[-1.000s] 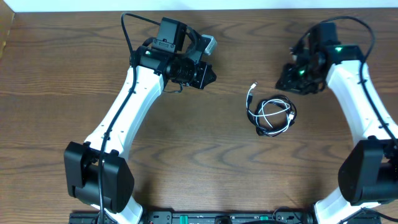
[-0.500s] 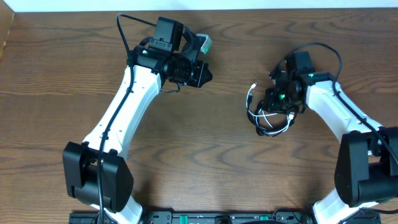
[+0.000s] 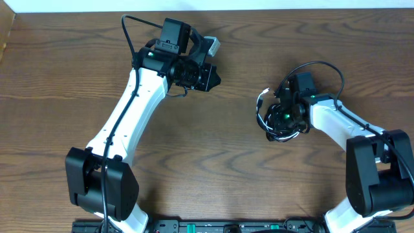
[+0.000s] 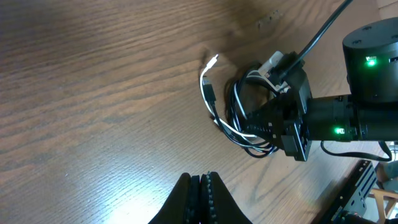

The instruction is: Untangle cables

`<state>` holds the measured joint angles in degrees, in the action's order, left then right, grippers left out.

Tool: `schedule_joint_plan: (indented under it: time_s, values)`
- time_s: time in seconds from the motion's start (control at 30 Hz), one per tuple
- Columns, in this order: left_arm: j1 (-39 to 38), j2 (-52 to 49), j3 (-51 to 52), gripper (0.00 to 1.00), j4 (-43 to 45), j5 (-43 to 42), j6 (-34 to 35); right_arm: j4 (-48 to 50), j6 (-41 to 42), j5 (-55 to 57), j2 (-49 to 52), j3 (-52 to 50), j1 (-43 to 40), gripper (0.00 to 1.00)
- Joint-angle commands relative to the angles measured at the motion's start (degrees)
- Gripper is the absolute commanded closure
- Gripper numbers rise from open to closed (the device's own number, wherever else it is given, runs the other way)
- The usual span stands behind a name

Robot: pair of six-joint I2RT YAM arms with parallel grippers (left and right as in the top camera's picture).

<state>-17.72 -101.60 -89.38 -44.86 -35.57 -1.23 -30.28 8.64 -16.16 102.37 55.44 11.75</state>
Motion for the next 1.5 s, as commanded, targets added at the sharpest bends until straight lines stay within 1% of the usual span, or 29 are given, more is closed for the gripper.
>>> schedule_joint_plan:
  time_s: [0.0,0.07,0.1,0.13,0.2,0.37,0.47,0.67,0.87,0.93,1.0,1.07,1.1,1.13,1.2,1.23,1.27,1.33,1.47]
  values:
    - [0.17,-0.35,-0.09,0.93,-0.39,0.70,0.57,0.81,-0.55,3.87,-0.98,-0.98,0.35,0.85]
    - [0.17,-0.35,-0.09,0.93,-0.48,0.70,0.55,1.51,-0.57,3.82,-0.98,-0.98,0.35,0.85]
    - [0.17,-0.35,-0.09,0.93,-0.55,0.70,0.55,2.51,-0.52,3.69,-0.98,-0.98,0.35,0.87]
    - [0.17,-0.35,-0.09,0.92,-0.57,0.68,0.57,3.02,-0.48,3.30,-0.98,-0.98,0.37,0.90]
    - [0.11,-0.35,-0.09,0.93,-0.79,0.68,0.57,4.24,-0.35,1.31,-0.98,-0.98,0.37,0.99]
    - [-0.39,-0.35,-0.09,0.93,-1.38,0.68,0.74,4.13,1.01,-4.28,-1.18,0.50,0.20,0.99]
    - [-0.63,-0.35,-0.09,0.92,-1.60,0.66,0.74,0.48,3.17,-8.46,-2.82,4.15,-0.59,0.99]
    - [-0.63,-0.35,-0.09,0.92,-1.68,-0.22,0.76,-5.66,3.06,-22.03,-8.74,10.40,-4.87,0.99]
    - [-0.63,-0.35,-0.09,0.92,-1.79,-5.55,0.72,-5.55,3.06,-37.48,-12.33,11.04,-9.25,0.99]
    - [-0.76,-0.37,-0.07,0.92,-1.84,-7.41,0.74,-5.88,3.10,-40.96,-12.41,11.04,-11.41,0.99]
    - [-1.38,-0.61,-0.07,0.92,-1.84,-7.85,0.96,-7.04,3.15,-37.66,-12.41,11.04,-13.05,0.99]
    - [-2.60,-1.14,0.04,0.85,-1.75,-7.93,0.94,-8.59,4.35,-32.22,-12.41,11.04,-14.43,0.97]
    - [-3.65,-1.66,0.13,0.83,-1.46,-7.91,0.94,-9.46,5.51,-28.96,-12.41,11.04,-15.13,0.91]
    - [-4.68,-2.14,0.17,0.74,-1.11,-7.91,0.98,-10.36,6.78,-25.51,-12.41,11.04,-15.91,0.88]
    - [-6.88,-3.48,0.20,0.68,-0.15,-7.82,1.20,-11.91,8.61,-20.65,-12.41,11.04,-17.16,0.79]
    - [-8.13,-4.42,0.20,0.66,0.63,-6.82,2.43,-12.76,9.38,-18.38,-12.41,11.04,-17.99,0.77]
    - [-10.03,-6.08,0.20,0.66,2.23,-3.65,6.12,-13.92,9.64,-15.93,-12.41,11.04,-19.37,0.74]
    - [-12.13,-8.39,0.20,0.66,4.74,-0.52,9.81,-15.02,9.64,-14.21,-12.41,11.04,-20.85,0.72]
    - [-15.72,-13.31,0.20,0.66,11.43,1.14,16.50,-16.63,9.51,-11.93,-12.41,11.02,-22.64,0.71]
